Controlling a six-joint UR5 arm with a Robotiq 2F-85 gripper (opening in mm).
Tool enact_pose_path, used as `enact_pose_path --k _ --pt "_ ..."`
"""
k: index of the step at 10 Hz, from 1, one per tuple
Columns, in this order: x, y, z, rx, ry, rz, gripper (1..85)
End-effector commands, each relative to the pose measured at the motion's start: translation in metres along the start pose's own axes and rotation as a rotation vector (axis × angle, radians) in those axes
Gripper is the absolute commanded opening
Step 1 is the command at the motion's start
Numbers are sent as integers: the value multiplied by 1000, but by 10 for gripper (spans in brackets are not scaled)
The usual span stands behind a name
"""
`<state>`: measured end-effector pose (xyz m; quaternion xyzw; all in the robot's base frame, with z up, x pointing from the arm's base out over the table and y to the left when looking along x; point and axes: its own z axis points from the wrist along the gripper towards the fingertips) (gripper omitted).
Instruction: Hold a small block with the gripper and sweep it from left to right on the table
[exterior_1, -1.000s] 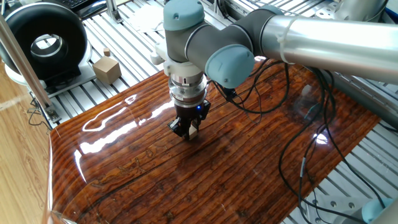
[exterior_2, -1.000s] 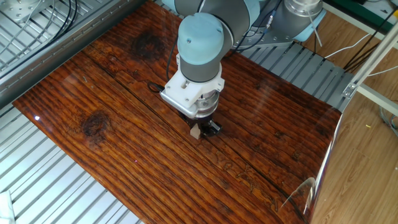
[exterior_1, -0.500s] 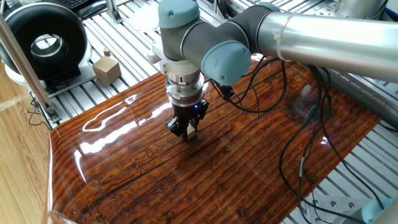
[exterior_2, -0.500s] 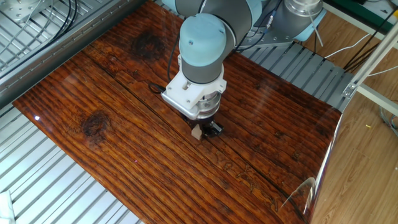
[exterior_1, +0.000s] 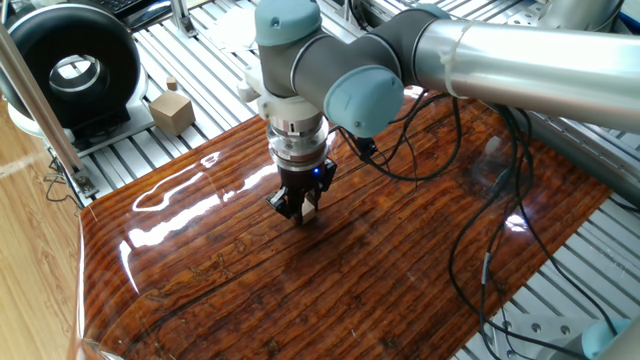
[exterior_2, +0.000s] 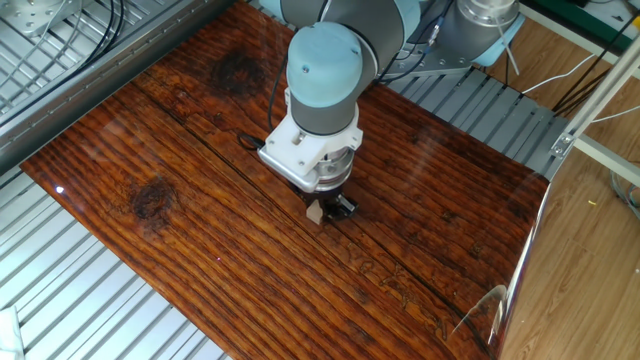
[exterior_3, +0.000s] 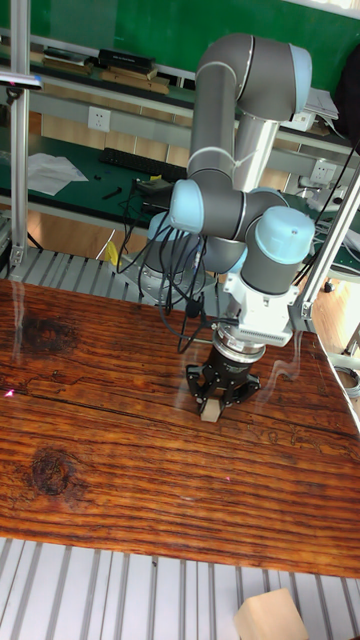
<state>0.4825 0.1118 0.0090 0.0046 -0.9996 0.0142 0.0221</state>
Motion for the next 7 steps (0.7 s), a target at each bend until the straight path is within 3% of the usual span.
enact_pose_path --k 1,7 --pt "-1 0 1 -13 -2 3 10" --pt "-2 0 4 -14 -10 3 10"
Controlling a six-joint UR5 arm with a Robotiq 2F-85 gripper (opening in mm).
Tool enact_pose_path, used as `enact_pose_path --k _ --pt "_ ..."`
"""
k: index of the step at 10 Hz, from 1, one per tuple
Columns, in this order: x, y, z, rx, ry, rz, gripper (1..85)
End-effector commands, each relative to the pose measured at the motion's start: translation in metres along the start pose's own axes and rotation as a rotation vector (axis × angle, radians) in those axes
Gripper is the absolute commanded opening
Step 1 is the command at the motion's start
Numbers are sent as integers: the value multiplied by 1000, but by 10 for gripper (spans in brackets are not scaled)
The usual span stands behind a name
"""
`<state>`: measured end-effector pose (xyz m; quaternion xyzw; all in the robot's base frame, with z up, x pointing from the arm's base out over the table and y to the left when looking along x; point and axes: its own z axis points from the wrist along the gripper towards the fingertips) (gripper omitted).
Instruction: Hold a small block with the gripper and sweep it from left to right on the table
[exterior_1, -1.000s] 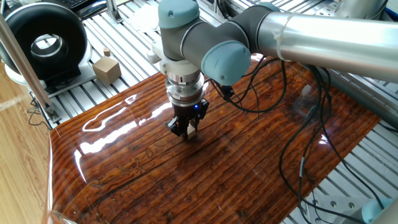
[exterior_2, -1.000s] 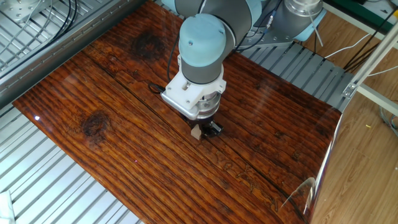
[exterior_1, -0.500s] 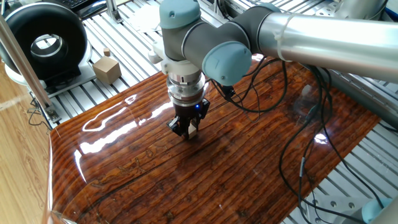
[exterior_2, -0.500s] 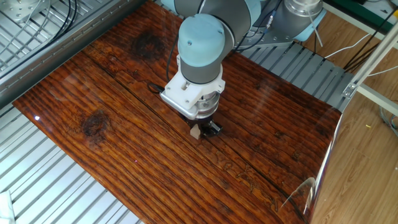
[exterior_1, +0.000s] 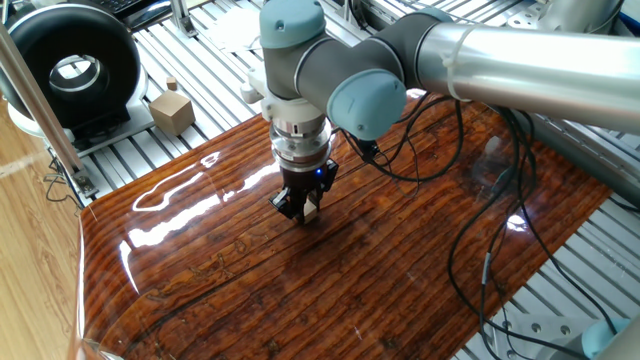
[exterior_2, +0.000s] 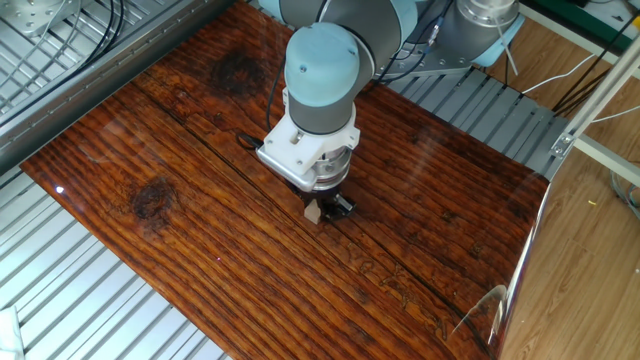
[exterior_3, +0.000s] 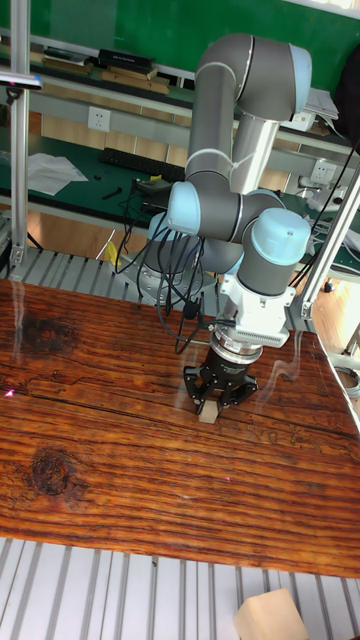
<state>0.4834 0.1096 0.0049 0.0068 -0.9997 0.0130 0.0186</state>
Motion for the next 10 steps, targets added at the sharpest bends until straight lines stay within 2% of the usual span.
enact_pose_path --k 1,10 --pt "-2 2 -1 -10 -5 7 10" --pt "-3 2 -1 -13 -11 7 10"
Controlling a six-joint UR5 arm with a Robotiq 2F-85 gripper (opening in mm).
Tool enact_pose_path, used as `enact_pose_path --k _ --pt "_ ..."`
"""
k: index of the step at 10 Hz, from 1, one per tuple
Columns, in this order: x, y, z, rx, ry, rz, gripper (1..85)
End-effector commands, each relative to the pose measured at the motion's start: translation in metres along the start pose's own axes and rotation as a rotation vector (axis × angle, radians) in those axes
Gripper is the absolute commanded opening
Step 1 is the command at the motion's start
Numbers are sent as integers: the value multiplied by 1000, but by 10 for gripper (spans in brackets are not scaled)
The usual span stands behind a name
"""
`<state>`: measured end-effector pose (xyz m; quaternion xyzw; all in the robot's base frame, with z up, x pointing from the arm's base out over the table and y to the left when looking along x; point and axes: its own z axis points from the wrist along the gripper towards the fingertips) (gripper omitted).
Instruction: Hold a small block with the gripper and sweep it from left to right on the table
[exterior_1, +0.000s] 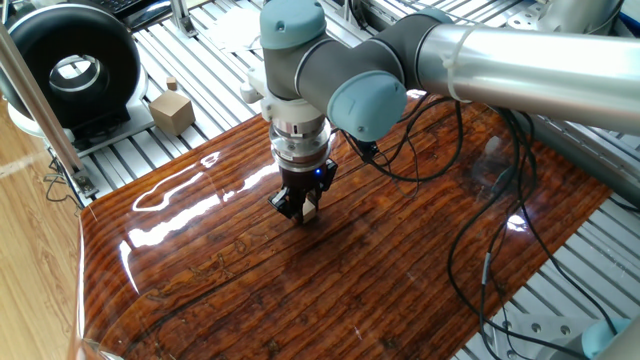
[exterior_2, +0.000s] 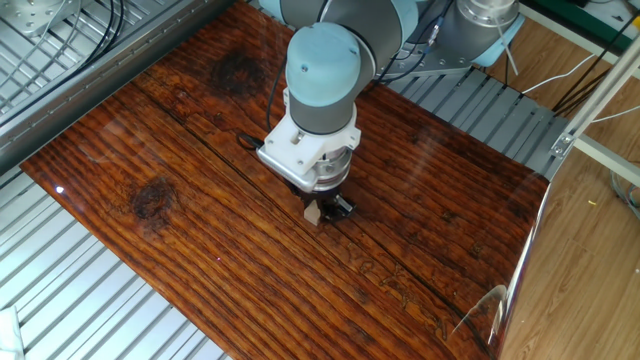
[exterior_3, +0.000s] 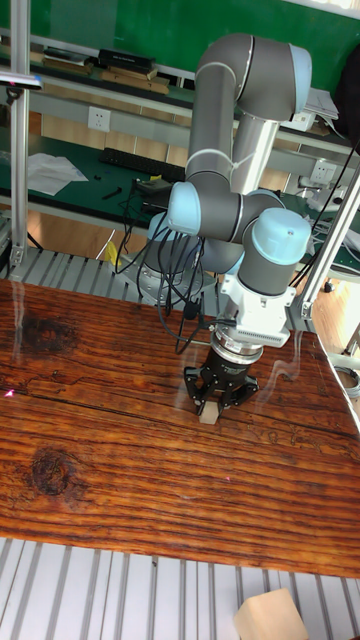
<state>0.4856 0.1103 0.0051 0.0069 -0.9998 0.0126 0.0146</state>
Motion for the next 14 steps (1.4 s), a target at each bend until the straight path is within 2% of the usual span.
enact_pose_path --k 1,14 --pt "-1 3 -2 -11 -1 9 10" --pt "-3 1 -2 -11 -9 9 10"
